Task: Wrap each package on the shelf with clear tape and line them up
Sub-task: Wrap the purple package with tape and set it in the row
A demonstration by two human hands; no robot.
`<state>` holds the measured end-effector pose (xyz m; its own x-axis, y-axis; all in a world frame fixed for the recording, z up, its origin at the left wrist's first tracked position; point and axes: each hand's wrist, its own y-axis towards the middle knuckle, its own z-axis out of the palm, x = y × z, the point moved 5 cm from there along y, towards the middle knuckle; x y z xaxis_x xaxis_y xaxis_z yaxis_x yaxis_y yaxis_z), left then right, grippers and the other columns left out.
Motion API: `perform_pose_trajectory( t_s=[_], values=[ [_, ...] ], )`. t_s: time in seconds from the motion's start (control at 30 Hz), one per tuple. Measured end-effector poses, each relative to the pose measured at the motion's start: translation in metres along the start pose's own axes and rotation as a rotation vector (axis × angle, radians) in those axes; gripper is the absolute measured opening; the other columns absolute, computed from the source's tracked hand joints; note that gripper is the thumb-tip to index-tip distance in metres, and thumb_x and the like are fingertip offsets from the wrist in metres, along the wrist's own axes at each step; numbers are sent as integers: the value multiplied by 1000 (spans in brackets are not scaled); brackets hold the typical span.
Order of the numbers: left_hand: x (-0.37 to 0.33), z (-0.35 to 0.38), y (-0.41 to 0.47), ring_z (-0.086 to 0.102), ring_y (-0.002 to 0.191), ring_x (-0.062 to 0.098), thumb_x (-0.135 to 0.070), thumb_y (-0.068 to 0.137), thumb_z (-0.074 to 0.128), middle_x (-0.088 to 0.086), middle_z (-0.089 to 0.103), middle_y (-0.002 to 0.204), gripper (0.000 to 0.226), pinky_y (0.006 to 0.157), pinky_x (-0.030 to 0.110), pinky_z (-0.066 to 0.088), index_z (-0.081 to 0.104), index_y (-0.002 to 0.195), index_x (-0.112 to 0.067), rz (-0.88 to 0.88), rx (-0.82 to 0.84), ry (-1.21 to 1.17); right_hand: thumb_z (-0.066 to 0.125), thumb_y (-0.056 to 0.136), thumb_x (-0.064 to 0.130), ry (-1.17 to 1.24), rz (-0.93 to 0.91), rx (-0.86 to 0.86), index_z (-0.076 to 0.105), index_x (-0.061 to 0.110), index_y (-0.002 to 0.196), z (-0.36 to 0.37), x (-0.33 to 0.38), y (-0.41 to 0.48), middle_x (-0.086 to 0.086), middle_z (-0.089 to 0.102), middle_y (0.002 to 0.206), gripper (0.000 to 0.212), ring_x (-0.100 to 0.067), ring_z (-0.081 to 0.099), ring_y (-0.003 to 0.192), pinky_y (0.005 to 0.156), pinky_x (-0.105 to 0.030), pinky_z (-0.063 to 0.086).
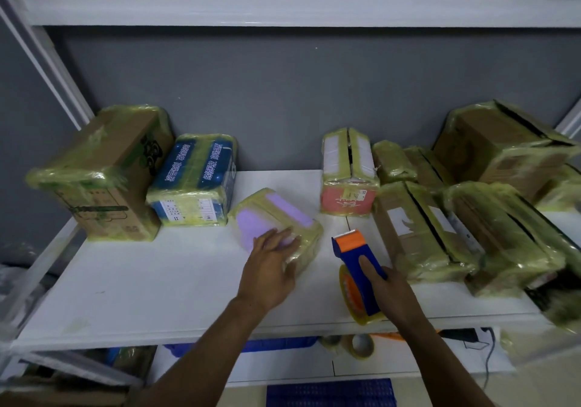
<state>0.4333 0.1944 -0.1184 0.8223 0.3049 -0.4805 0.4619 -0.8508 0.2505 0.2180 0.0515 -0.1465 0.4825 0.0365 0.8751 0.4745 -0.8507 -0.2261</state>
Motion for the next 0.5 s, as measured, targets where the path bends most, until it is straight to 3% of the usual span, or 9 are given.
perform_pose_trajectory(
  t_s=[0.1,0.23,0.33,0.4,0.47,0.5],
  values=[
    [10,0,1,18,154,13,-14,97,62,-16,33,158,51,121,29,28,53,146,-26,98,67,-53,51,97,60,42,-6,21,65,-6,91,-2,-2,-2,-23,71,84,68,-41,70,78,65,-33,48],
    [17,0,4,1,156,17,-7,101,55,-9,17,164,56,124,29,16,41,153,-22,107,110,-67,54,96,59,41,-33,43,63,-7,91,-2,2,-10,-24,69,82,67,-41,68,76,67,-35,47],
    [22,1,6,-7,155,14,-4,101,52,-10,10,165,60,125,32,16,34,156,-21,100,191,-75,60,86,71,-6,-91,55,62,6,77,-4,13,-16,-3,62,60,66,-17,60,53,56,-26,45],
    [26,-2,8,-13,154,8,-12,102,53,-17,5,166,63,123,33,17,29,158,-26,72,277,-58,65,80,76,-52,-124,81,63,11,73,-3,21,-18,2,62,57,65,-8,58,49,53,-21,44],
    [22,-11,7,-2,154,2,-21,102,58,-23,15,164,60,122,26,16,35,156,-29,27,233,-125,69,75,80,-95,-169,104,65,11,75,-1,27,-19,-1,65,61,69,-10,60,51,55,-23,45],
    [17,-19,5,13,150,-3,-21,101,60,-27,27,159,55,118,18,20,42,152,-30,1,143,-210,67,71,81,-113,-193,115,66,11,75,-1,30,-20,-3,66,63,71,-13,61,53,56,-24,46]
  ],
)
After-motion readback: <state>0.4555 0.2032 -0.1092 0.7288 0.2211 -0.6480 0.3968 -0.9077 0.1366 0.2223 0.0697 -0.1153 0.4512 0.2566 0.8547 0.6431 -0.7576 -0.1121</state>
